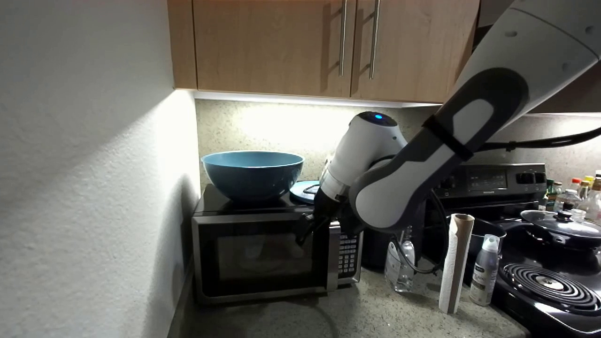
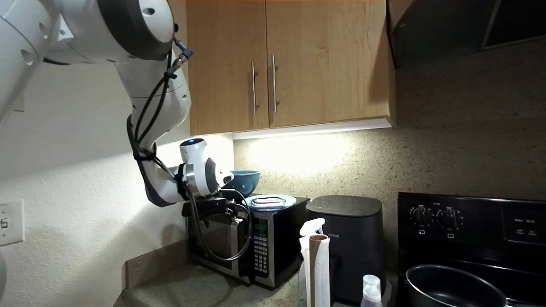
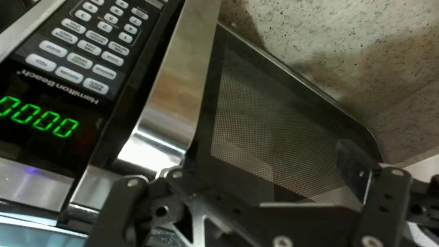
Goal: Close the microwave door
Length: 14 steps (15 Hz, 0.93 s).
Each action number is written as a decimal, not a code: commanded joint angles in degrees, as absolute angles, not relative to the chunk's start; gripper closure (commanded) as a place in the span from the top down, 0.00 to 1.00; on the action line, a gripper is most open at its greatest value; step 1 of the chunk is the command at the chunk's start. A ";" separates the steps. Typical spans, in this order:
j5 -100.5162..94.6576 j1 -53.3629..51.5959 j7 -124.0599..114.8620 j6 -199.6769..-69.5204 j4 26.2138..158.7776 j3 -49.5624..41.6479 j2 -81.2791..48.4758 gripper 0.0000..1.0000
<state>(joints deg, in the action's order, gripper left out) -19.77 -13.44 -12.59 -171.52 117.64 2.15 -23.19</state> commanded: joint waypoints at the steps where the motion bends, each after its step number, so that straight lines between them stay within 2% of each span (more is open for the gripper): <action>1: -14.46 -11.61 -6.56 -172.54 115.20 3.58 -26.08 1.00; 4: -19.23 -13.51 -9.21 -175.39 113.52 0.18 -27.33 1.00; 9: -25.31 -22.14 -13.32 -185.86 110.89 -12.79 -31.34 1.00; 10: -24.45 -22.69 -13.71 -185.61 111.02 -13.15 -31.66 1.00; 11: -22.21 -20.05 -13.26 -179.52 112.45 -8.32 -30.01 1.00; 12: -23.01 -22.15 -13.38 -182.89 114.14 -9.78 -29.83 1.00; 14: -22.80 -21.62 -13.40 -181.02 113.16 -9.00 -29.96 1.00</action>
